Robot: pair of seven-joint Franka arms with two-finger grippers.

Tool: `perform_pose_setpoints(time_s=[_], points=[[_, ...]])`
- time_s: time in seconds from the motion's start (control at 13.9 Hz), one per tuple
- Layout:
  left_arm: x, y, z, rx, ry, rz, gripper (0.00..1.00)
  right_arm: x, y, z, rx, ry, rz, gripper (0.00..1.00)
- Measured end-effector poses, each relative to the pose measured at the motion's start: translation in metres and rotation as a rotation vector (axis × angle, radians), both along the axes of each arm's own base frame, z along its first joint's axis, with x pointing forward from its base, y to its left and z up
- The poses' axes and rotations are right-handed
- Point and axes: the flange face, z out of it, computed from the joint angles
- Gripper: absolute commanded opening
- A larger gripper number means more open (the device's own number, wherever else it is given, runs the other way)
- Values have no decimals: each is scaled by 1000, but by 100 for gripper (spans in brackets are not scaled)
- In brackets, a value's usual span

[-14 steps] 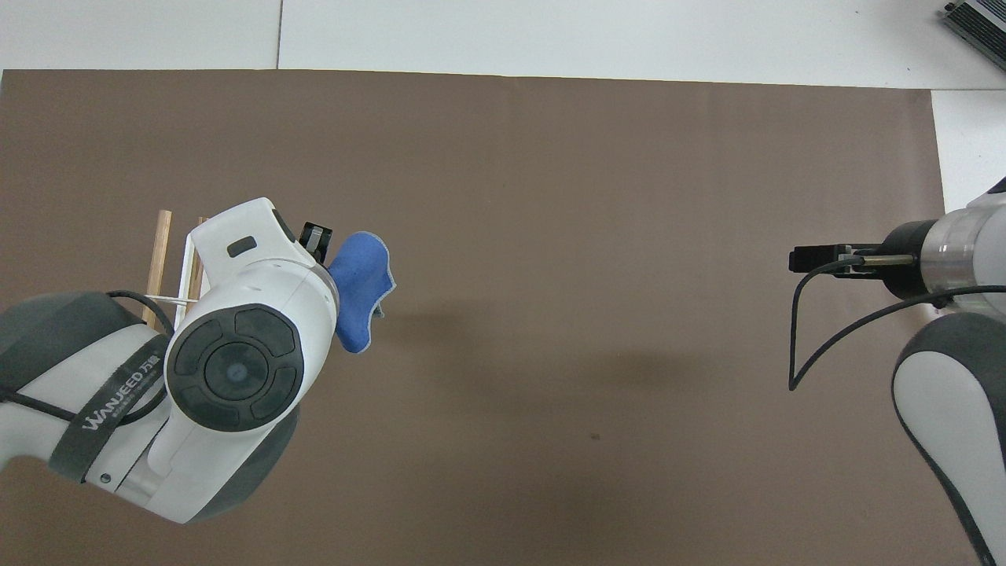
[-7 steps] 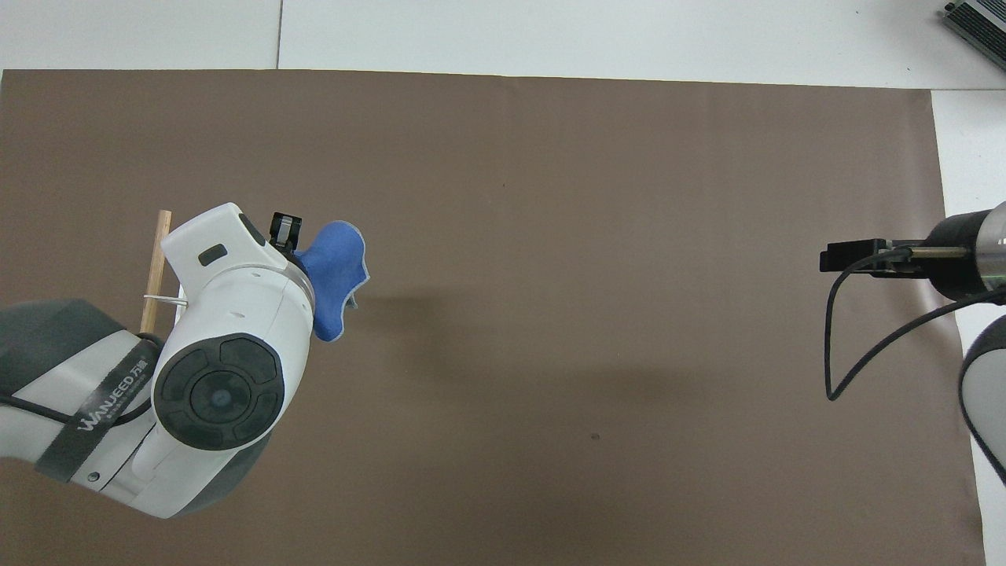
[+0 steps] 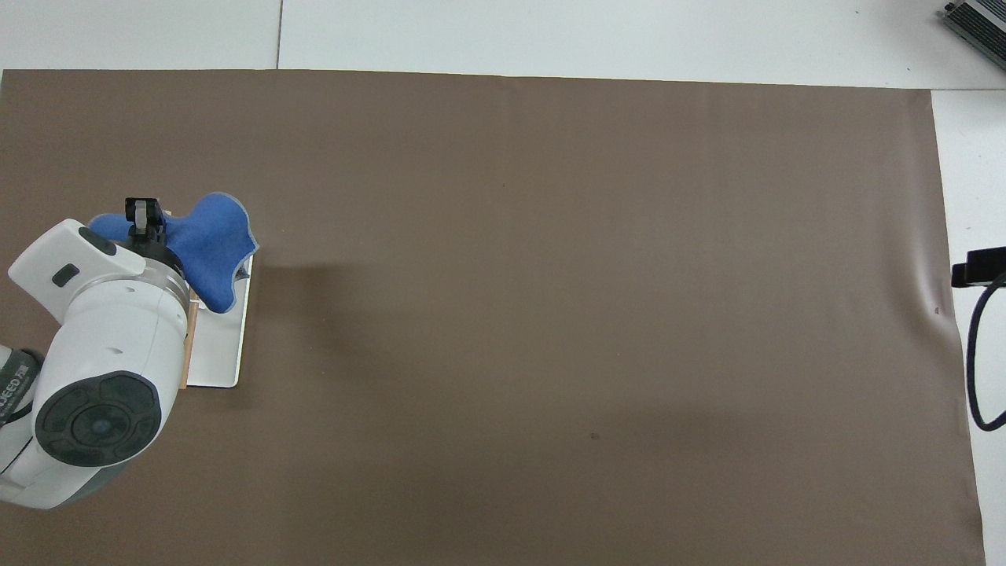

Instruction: Right arm passes towel to left arm to hang

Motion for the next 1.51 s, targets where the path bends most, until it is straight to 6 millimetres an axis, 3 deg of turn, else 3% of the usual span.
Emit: perform_pose_setpoints(time_s=[0.43, 0.65, 1.51], points=[[1, 50, -17, -81, -38, 59, 0, 16, -14, -4, 17, 76, -49, 100], [2, 68, -18, -104, -54, 96, 0, 18, -9, -9, 18, 91, -42, 100], [-21, 81, -69, -241, -38, 272, 0, 13, 2, -1, 17, 82, -23, 100]])
